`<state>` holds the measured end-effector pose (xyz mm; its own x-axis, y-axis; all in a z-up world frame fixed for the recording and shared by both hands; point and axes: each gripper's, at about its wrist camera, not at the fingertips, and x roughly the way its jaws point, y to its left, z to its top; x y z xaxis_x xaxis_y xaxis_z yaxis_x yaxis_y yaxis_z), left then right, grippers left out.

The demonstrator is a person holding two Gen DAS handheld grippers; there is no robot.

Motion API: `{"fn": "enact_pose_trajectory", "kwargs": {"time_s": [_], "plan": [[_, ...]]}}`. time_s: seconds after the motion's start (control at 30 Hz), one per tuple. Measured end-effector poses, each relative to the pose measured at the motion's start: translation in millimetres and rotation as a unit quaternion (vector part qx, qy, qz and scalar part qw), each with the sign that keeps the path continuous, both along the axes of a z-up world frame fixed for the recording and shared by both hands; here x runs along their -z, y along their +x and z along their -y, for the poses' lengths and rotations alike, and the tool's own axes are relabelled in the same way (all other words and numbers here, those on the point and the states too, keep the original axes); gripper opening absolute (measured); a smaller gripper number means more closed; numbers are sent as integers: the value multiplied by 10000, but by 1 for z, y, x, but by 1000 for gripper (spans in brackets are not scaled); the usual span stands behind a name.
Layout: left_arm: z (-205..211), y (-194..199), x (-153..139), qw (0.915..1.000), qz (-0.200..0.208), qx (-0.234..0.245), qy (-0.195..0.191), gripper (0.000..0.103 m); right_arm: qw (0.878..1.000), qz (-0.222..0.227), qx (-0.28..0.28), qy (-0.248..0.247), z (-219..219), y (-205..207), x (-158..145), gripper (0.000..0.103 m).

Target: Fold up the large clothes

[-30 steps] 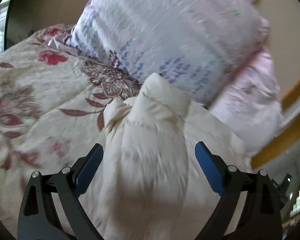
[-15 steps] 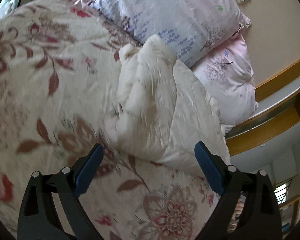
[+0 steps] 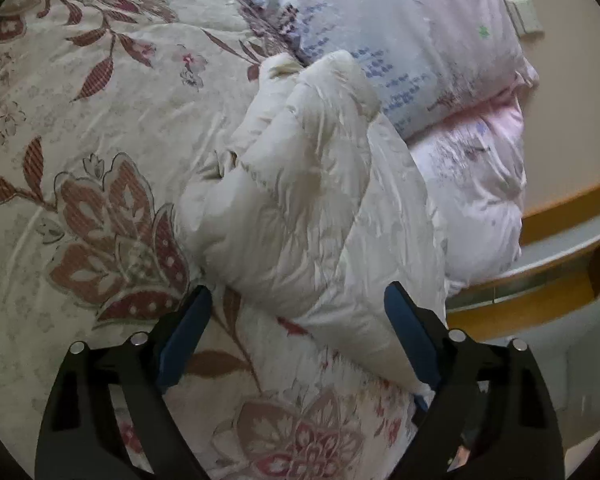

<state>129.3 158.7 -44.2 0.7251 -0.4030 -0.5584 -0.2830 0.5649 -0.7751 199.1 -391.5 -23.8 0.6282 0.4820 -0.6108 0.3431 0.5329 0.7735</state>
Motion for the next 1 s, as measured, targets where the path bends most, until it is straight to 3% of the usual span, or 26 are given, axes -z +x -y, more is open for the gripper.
{"fn": "enact_pose_trajectory", "kwargs": {"time_s": [0.23,0.37,0.47,0.7,1.0], "plan": [[-10,15,8,9973,117,-675,-253,68,9998,128,155,-4,3,4,5,55],[-20,20,19,9943,147,-832,-648,34,9997,207,123,-67,3,5,7,32],[-24,17,18,9942,275,-758,-708,20,9990,412,-14,-181,0,1,-2,21],[-42,-18,-12,9944,705,-699,-361,15,9935,793,-732,-373,-14,-15,-26,18],[-90,-104,-7,9895,619,-1276,-294,15,9644,893,-2352,-810,-72,-61,-28,18]]}}
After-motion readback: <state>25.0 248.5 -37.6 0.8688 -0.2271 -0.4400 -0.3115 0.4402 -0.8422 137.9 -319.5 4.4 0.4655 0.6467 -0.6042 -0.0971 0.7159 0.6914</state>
